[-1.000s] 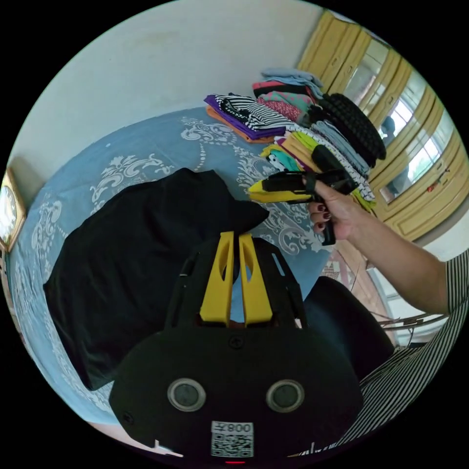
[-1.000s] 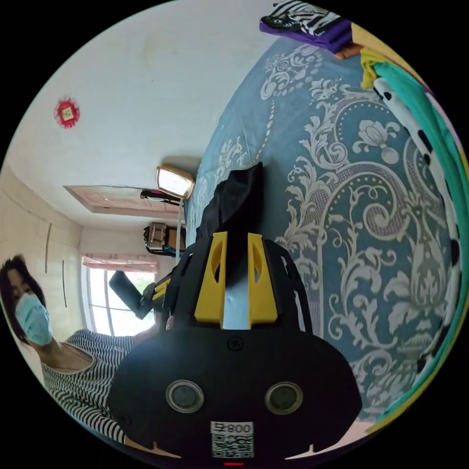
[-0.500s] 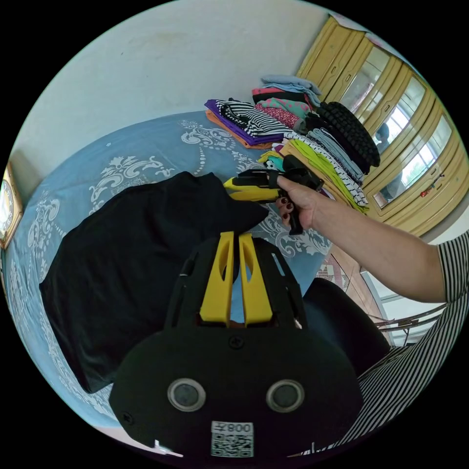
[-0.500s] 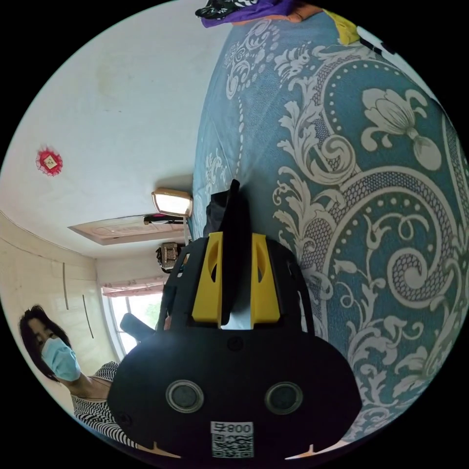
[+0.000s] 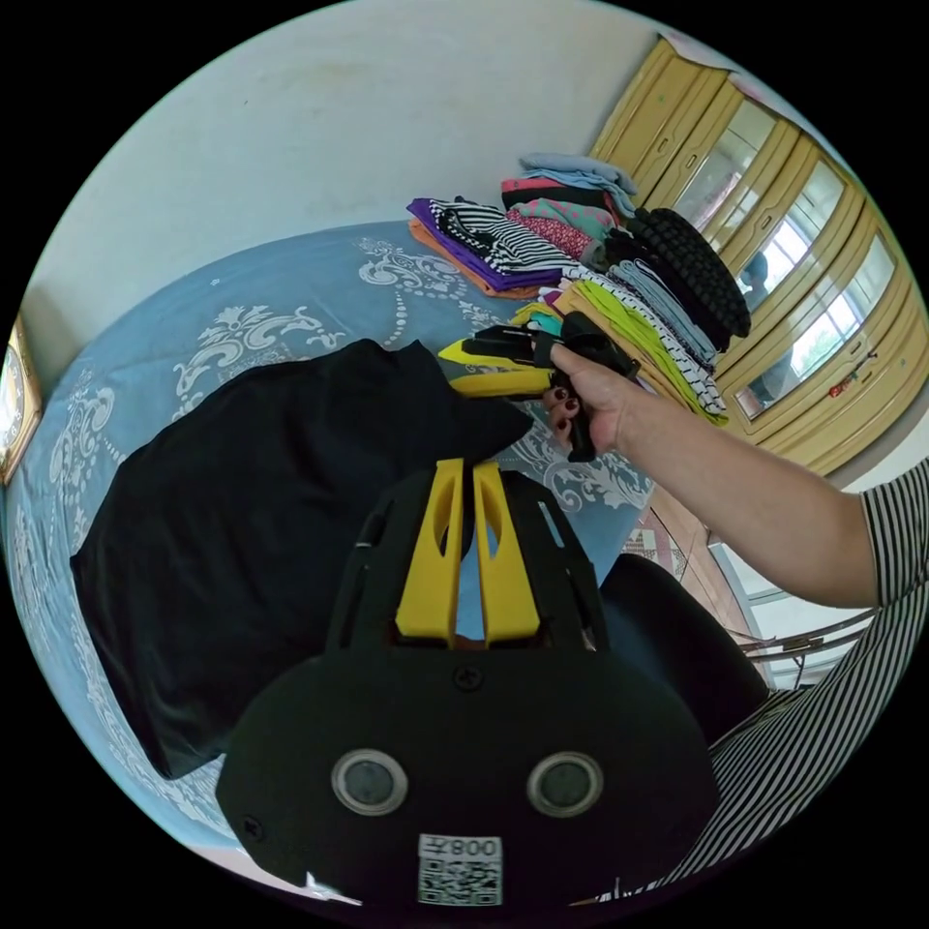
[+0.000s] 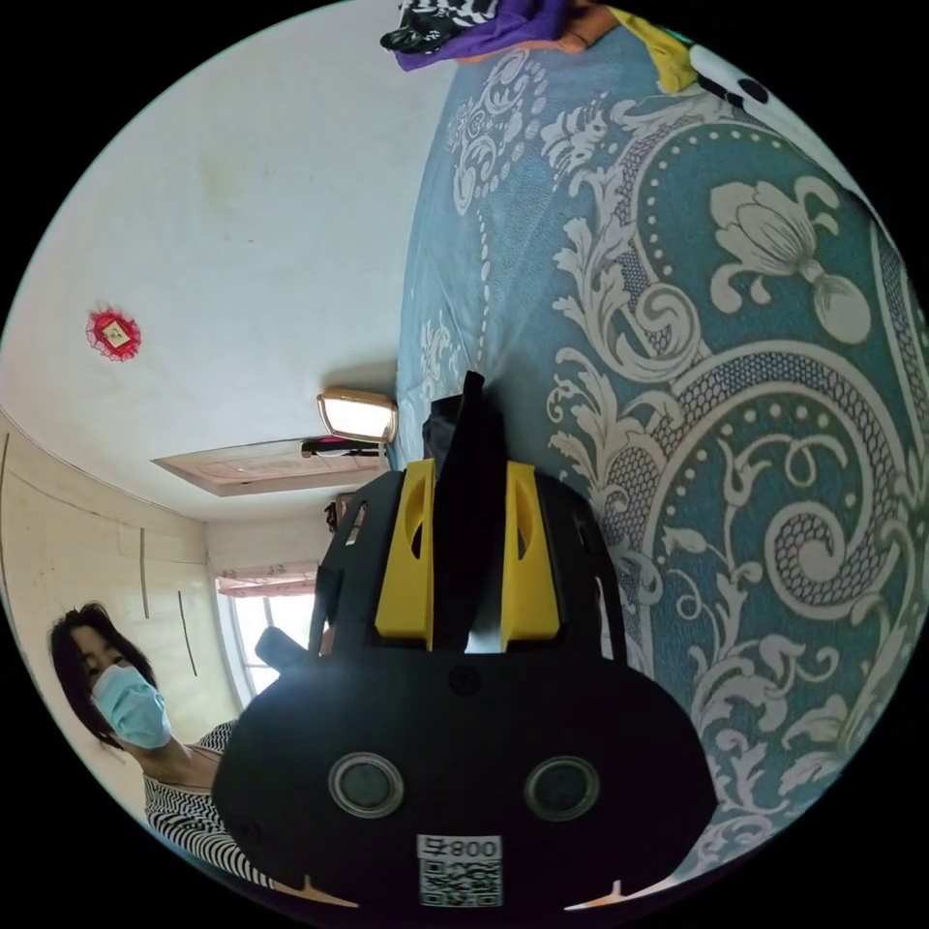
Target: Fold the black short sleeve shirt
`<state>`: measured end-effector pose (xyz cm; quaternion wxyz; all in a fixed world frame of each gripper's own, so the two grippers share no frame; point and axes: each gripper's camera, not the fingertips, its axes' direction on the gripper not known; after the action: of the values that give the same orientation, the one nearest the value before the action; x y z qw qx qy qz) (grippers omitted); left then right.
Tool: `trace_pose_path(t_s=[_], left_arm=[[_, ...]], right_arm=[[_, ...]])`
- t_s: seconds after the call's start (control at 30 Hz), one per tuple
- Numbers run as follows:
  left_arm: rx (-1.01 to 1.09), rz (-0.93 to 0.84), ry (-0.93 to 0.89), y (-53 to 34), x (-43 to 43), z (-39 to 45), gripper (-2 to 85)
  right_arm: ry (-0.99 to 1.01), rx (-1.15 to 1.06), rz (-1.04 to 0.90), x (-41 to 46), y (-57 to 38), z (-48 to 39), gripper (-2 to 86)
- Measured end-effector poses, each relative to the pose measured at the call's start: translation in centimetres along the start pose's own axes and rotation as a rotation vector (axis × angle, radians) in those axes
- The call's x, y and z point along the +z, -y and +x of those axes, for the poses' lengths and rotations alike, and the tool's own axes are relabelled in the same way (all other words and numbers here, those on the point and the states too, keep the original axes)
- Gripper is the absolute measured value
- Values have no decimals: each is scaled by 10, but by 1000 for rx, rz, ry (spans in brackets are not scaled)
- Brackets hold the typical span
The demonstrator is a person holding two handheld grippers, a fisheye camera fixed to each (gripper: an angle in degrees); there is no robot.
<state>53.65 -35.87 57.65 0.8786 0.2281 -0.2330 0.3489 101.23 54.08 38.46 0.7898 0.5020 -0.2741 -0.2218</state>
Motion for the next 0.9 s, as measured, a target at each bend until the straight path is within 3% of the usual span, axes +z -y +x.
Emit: trace_pose_path(t_s=[0.4,0.67,0.9], left_arm=[[25,-10,-6,-19,-30,-19,14],[24,-22,-32,-42,-69,-50,15],[37,-13,-43,-70,-115,-75,16]], right_arm=[[-46,4,-47,50,74,-49,110],[-83,-24,-43,62,127,-106,32],[-44,-55,-18,58,162,-171,15]])
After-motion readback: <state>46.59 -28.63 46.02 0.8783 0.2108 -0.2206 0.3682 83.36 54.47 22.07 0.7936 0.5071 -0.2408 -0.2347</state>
